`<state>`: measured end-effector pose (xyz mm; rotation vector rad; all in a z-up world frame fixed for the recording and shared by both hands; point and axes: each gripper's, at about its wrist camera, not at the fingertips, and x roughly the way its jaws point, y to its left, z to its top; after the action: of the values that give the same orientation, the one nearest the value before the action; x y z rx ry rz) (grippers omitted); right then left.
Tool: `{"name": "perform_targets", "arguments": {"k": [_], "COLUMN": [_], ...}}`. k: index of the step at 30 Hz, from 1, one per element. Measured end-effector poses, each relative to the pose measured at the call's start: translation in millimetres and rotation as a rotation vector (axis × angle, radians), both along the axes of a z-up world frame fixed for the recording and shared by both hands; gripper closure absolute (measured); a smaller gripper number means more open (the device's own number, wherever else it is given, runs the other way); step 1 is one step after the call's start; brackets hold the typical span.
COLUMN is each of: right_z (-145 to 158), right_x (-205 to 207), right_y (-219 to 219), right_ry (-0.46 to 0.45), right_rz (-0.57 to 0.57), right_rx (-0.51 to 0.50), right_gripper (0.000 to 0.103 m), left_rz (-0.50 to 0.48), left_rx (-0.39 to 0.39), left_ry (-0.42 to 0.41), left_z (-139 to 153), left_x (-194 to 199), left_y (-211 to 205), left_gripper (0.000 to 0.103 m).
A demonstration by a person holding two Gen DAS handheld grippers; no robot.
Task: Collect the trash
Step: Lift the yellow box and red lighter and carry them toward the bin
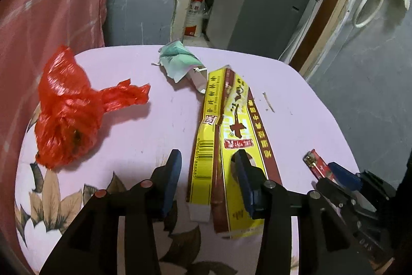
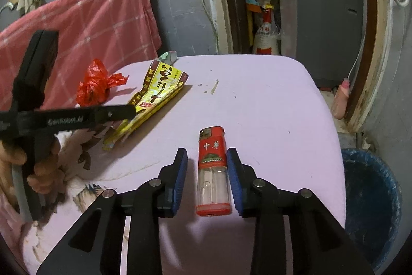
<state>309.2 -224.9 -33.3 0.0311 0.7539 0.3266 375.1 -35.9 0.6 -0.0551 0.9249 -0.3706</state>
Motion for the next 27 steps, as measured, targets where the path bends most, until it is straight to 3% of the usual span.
{"name": "perform_targets", "arguments": {"k": [2,7,8,16,27], "right_z": [-0.6,-1.6,-1.7,2.9,37.5], "right_x": [-0.9,-7.2,-7.5,-17.5,-64.7], "right_y": [1.0,1.1,0.3,-13.6,-73.2], "right_ry": [-0.005,-0.026,-0.029,-0.052,-0.275], "right_rz": [-0.001,-0.004,-0.009,-0.025,-0.125], "right_rx": [-0.011,-0.038,-0.044,0.011,0.034], "right_gripper": [0.073,0.077,0.081,0.083,0.083], "left_rz": [-0.005,0.009,0.016,0.071,0.038], "left_rx": [0.001,-0.026,-0.026,-0.028,-0.09], "left_ry": [0.0,-0.01,-0.017,-0.098,-0.278], "left_z": [-1.5,1.1,1.8,12.0,36.7], "left_x": [1.1,-7.9,-10.1,-34.6,-91.0], "left_y": [-1.9,2.0,2.0,-10.8,-63.8], "left_gripper": [0.076,0.084,0.084,0.085,0.085]}}
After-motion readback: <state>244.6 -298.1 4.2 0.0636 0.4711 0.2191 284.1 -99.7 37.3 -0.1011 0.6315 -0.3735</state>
